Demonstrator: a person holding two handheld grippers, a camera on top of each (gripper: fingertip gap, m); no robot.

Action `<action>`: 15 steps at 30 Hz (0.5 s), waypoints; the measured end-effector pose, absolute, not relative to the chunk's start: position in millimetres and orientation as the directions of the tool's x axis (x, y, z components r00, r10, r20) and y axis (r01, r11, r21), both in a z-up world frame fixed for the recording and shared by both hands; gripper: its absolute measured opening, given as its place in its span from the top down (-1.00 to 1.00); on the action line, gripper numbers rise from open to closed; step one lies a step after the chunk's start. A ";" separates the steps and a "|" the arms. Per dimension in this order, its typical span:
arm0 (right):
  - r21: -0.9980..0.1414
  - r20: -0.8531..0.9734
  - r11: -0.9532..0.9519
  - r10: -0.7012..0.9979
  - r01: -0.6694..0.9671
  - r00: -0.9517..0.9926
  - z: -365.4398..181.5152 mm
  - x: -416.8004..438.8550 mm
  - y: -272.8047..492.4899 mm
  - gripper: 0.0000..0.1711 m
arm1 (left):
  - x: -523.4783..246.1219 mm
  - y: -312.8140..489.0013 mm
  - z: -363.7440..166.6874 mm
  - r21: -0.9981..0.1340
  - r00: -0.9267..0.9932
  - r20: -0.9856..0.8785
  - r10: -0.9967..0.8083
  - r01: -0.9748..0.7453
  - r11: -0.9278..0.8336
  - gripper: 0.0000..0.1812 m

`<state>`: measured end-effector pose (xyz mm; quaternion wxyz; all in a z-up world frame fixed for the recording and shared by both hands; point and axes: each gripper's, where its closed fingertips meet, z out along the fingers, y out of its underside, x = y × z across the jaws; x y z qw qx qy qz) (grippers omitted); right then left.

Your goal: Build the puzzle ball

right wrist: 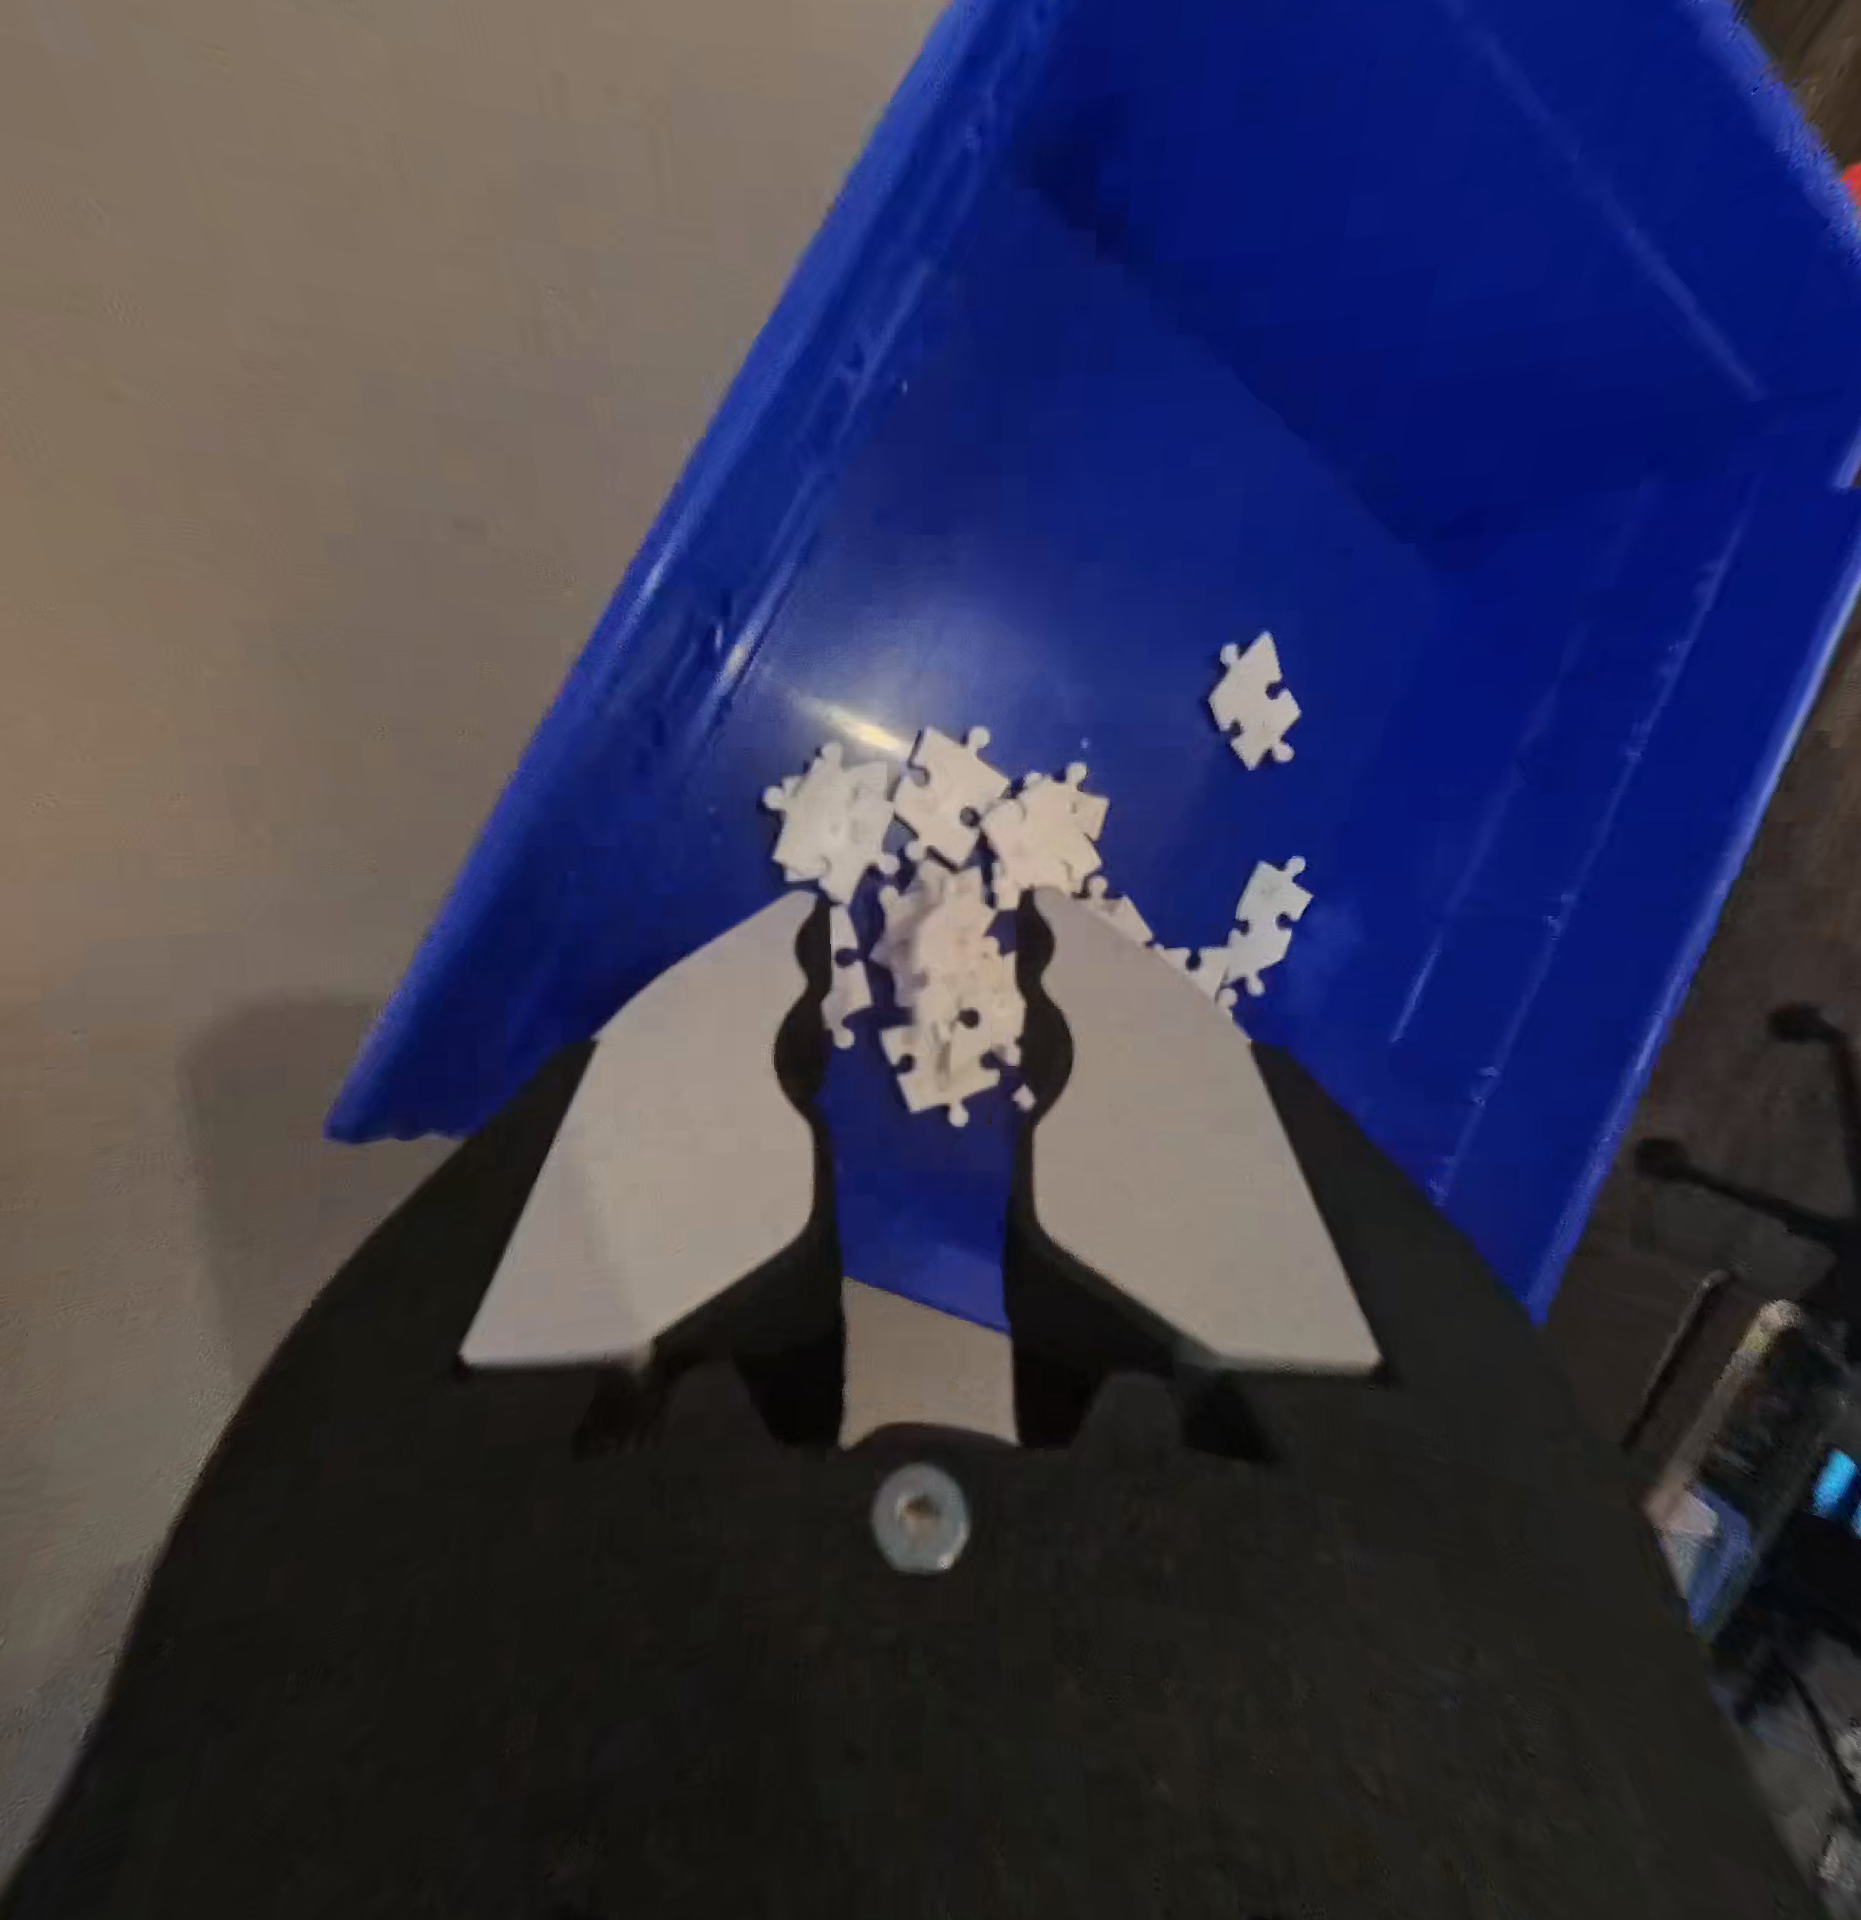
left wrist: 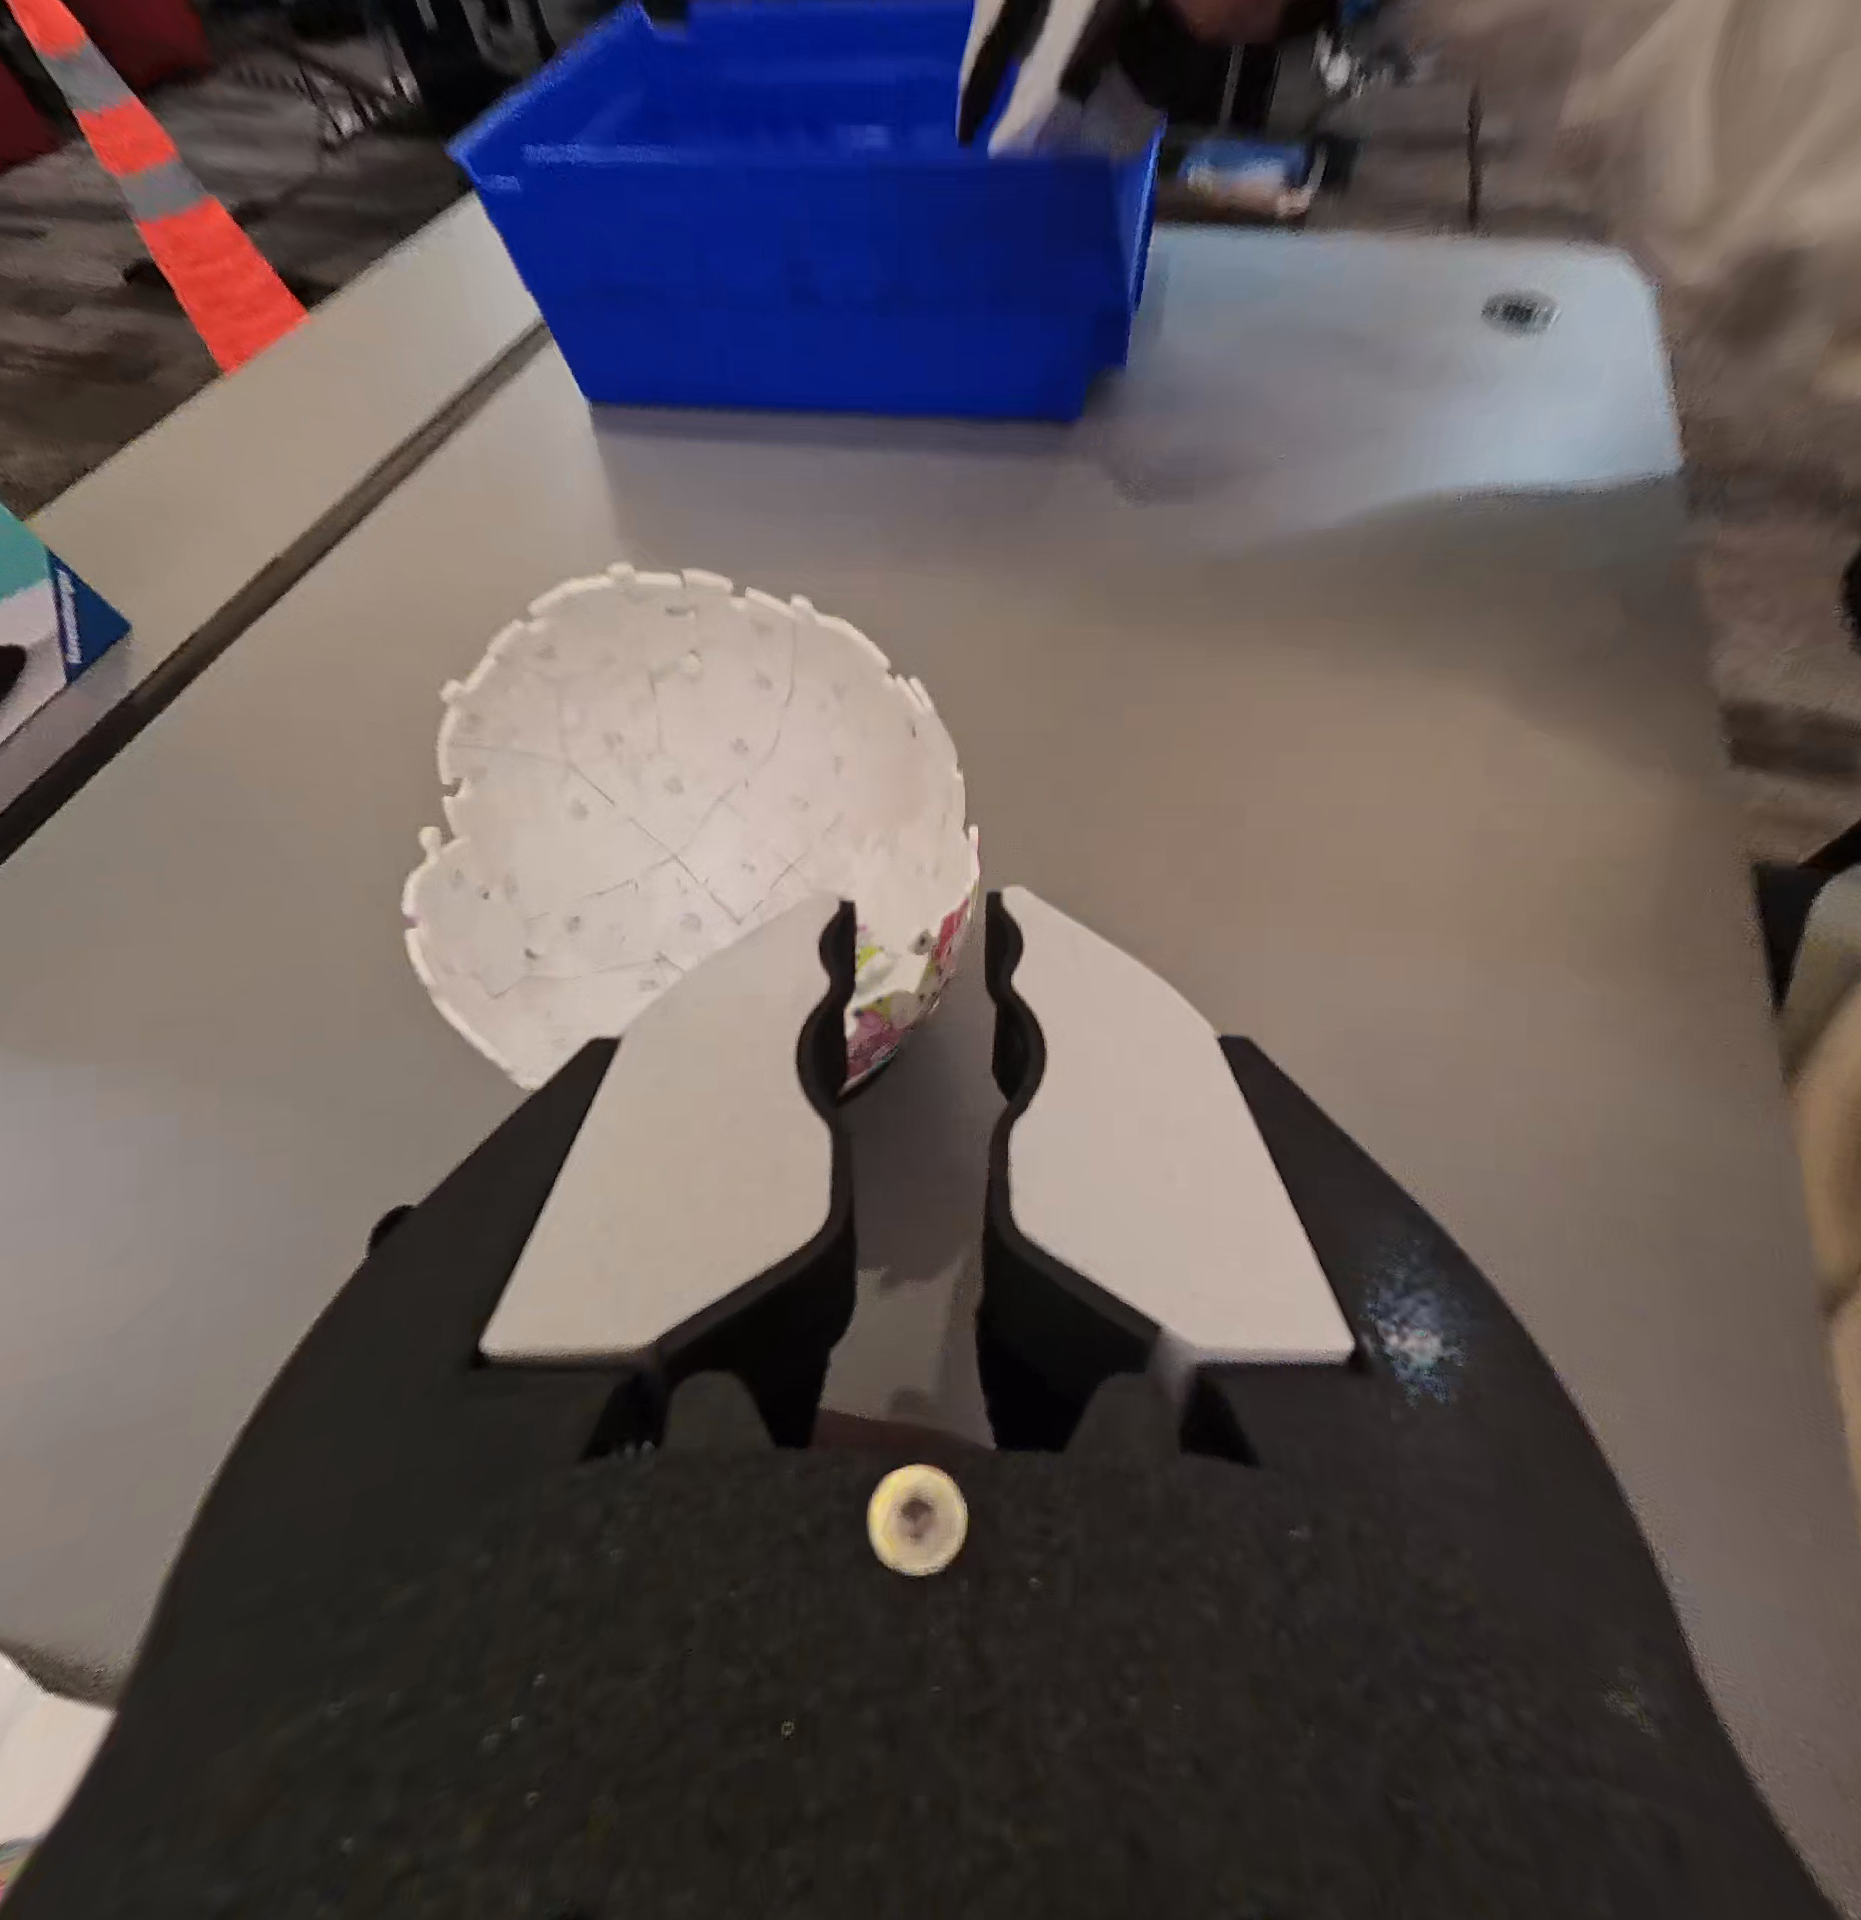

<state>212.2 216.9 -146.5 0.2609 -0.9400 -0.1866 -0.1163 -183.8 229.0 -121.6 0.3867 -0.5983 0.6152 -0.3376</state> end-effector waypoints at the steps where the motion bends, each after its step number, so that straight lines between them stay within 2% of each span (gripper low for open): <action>1: -0.422 0.337 -0.795 0.310 0.436 0.889 -146.5 207.1 218.1 0.61 | -180.3 229.4 -125.9 -0.862 0.012 -0.089 -0.996 -0.502 0.071 0.75; 2: -0.444 0.364 -0.755 0.340 0.483 0.867 -137.8 189.8 224.1 0.61 | -175.5 227.9 -128.6 -0.850 0.004 -0.095 -0.995 -0.521 0.079 0.75; 3: -0.490 0.414 -0.688 0.357 0.535 0.837 -123.4 167.2 232.8 0.94 | -170.5 225.1 -131.1 -0.838 -0.010 -0.093 -0.996 -0.539 0.084 0.75; 4: -0.541 0.444 -0.598 0.394 0.591 0.805 -109.2 133.9 240.8 0.92 | -166.8 225.1 -134.2 -0.824 -0.011 -0.095 -0.995 -0.560 0.085 0.75; 5: -0.573 0.415 -0.495 0.511 0.653 0.753 -103.5 86.8 241.0 0.75 | -164.7 226.1 -139.6 -0.801 -0.015 -0.101 -0.995 -0.592 0.090 0.75; 7: -0.540 0.430 -0.394 0.630 0.743 0.647 -99.9 24.8 239.5 0.74 | -165.2 228.6 -148.3 -0.758 -0.032 -0.131 -0.991 -0.641 0.121 0.79; 10: -0.622 0.268 -0.154 0.880 0.768 0.393 -106.5 -88.8 216.1 0.72 | -170.5 226.9 -156.7 -0.707 -0.083 -0.135 -0.987 -0.690 0.155 0.86; 12: -0.544 0.326 -0.026 0.914 0.839 0.240 -121.7 -119.3 215.0 0.63 | -172.5 224.2 -158.7 -0.683 -0.128 -0.123 -0.984 -0.709 0.178 0.93; 13: -0.482 0.359 0.020 0.916 0.876 0.176 -129.2 -126.1 217.5 0.62 | -172.7 222.5 -157.9 -0.677 -0.147 -0.111 -0.983 -0.713 0.183 0.96; 15: -0.428 0.384 0.094 0.919 0.899 0.087 -136.4 -139.8 222.4 0.65 | -171.4 220.8 -153.0 -0.684 -0.163 -0.103 -0.981 -0.705 0.189 0.97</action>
